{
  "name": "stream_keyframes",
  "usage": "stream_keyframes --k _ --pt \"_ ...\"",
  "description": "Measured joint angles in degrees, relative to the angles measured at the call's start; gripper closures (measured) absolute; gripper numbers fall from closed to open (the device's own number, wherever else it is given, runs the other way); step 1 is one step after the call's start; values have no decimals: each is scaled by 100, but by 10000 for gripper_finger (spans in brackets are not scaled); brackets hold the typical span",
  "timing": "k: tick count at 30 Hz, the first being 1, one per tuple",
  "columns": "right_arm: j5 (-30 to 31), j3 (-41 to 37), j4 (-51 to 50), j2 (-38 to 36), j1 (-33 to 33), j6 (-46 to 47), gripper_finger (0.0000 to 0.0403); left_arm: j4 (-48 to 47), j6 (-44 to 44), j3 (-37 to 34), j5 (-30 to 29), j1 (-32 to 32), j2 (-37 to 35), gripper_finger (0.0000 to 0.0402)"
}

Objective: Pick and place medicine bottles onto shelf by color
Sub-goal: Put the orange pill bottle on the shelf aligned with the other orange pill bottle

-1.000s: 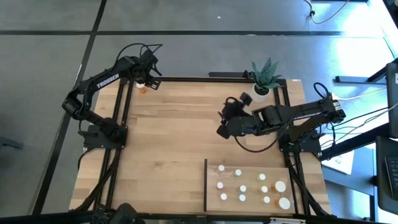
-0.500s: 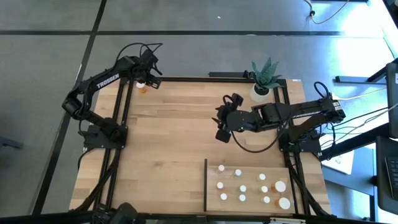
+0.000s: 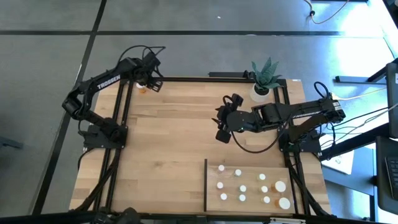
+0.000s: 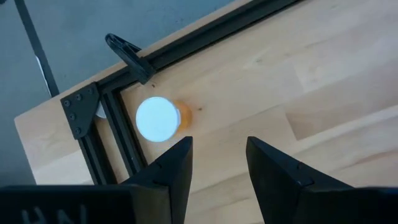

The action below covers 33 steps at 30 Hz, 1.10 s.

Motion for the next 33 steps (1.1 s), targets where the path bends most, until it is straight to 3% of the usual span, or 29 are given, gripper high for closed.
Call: stream_keyframes --k 10,22,33 --pt "0 0 -2 0 0 0 212 -44 -31 -2 -65 -27 0 241" --pt "2 0 -2 0 0 -5 212 552 -161 -539 -69 188 46 109" --pt "2 0 -2 0 0 -7 212 882 -1081 -1188 -87 340 48 92"
